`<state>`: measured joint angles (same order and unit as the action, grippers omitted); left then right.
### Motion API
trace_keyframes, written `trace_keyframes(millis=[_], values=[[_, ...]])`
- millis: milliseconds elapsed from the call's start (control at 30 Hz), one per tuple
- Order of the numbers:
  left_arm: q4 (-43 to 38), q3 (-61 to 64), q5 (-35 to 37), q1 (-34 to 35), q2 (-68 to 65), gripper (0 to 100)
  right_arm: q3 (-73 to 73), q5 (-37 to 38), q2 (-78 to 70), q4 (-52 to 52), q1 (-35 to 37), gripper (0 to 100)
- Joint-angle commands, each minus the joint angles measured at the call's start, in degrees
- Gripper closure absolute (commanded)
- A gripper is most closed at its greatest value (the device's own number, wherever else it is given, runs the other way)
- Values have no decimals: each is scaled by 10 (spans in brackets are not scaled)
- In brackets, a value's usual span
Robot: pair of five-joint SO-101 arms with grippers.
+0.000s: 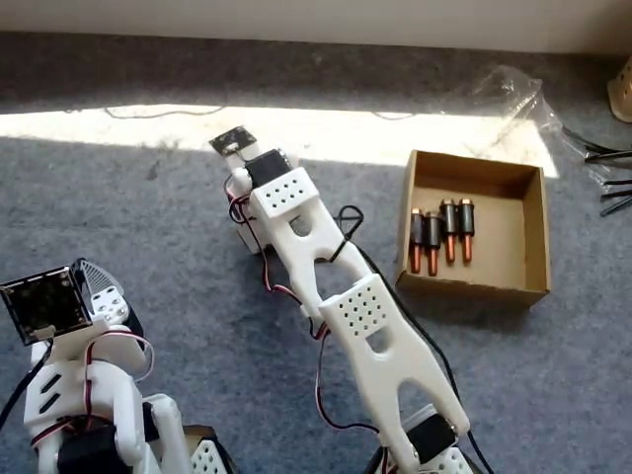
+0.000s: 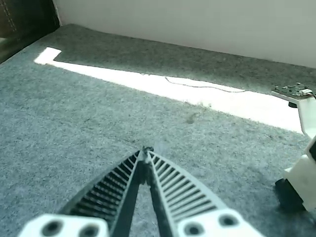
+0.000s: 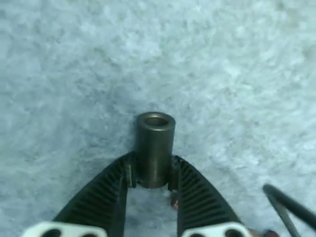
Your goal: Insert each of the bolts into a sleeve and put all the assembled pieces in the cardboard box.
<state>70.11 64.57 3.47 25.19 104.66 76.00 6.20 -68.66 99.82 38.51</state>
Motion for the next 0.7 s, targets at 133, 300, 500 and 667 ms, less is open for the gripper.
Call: trace_keyframes(millis=[133,300,500,667], values=[[-7,-2,-3,-38,-2,995,9,34,3,11,0,991],[-7,-2,-3,-38,-2,995,8,35,3,11,0,942],[-7,-1,-3,-39,-2,995,-21,72,7,11,1,905],[-33,25,-3,-39,-2,995,-22,71,9,11,2,903]])
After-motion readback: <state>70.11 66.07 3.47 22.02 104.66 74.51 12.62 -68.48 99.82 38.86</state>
